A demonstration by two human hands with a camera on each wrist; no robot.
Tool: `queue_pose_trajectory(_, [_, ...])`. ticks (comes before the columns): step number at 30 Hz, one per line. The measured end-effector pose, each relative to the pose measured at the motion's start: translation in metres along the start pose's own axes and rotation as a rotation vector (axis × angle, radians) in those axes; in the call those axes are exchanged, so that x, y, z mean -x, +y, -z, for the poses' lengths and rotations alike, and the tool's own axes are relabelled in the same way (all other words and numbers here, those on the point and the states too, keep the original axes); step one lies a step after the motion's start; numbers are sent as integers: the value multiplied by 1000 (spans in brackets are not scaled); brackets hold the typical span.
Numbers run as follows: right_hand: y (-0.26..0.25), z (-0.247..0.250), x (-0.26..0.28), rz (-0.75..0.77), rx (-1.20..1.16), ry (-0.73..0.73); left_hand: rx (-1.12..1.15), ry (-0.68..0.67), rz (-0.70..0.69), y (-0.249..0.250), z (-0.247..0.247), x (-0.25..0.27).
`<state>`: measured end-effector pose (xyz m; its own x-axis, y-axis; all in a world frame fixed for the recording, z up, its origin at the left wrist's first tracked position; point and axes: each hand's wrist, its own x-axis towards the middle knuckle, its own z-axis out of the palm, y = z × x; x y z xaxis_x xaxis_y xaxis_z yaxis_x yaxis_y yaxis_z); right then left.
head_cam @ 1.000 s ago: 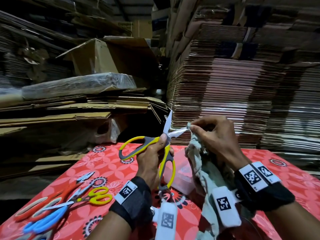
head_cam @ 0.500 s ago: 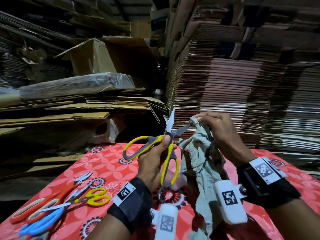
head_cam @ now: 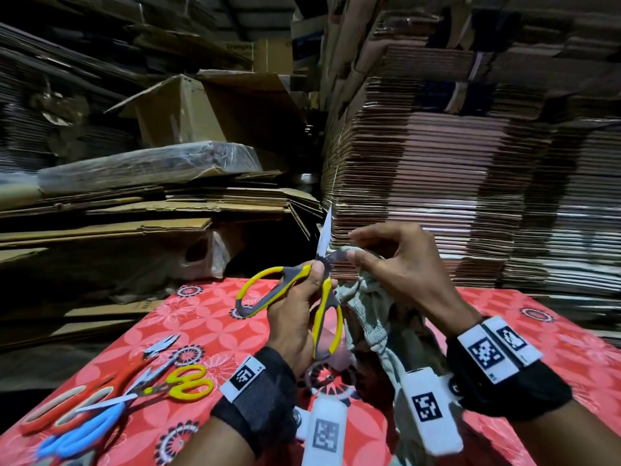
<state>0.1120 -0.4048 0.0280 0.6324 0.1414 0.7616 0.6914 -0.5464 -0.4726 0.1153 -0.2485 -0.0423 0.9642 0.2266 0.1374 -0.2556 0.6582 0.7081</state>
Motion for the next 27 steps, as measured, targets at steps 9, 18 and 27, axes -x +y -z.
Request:
queue_pose_trajectory(9, [-5, -28, 12, 163, 153, 121, 2, 16, -13, -3, -3, -1])
queue_pose_trajectory(18, [-4, -29, 11, 196, 179, 118, -55, 28, -83, -11, -3, 1])
queue_pose_trajectory(27, [-3, -30, 14, 126, 111, 129, -67, 19, -51, -8, -3, 2])
